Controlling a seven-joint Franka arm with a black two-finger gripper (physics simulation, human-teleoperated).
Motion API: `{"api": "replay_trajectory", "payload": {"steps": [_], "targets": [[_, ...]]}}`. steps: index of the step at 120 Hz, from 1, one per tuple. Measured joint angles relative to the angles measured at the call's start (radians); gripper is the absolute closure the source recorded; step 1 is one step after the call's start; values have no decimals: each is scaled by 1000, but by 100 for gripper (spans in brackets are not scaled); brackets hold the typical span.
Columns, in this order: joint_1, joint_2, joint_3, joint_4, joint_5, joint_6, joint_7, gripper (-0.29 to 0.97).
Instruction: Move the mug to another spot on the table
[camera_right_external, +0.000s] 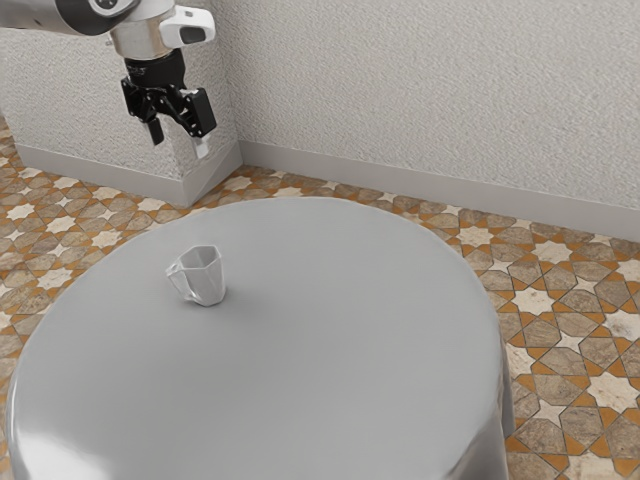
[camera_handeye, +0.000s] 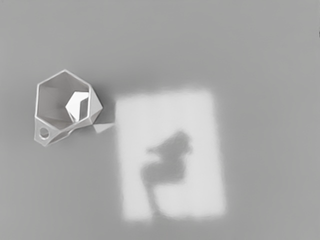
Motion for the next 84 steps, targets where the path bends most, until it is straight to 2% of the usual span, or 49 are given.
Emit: {"api": "replay_trajectory", "payload": {"steps": [48,62,84], "targets": [[-48,7,40,0,4,8,17,0],[-71,72,85,0,7,35,21,0],[21,208,104,-7,0,105,26,0]]}}
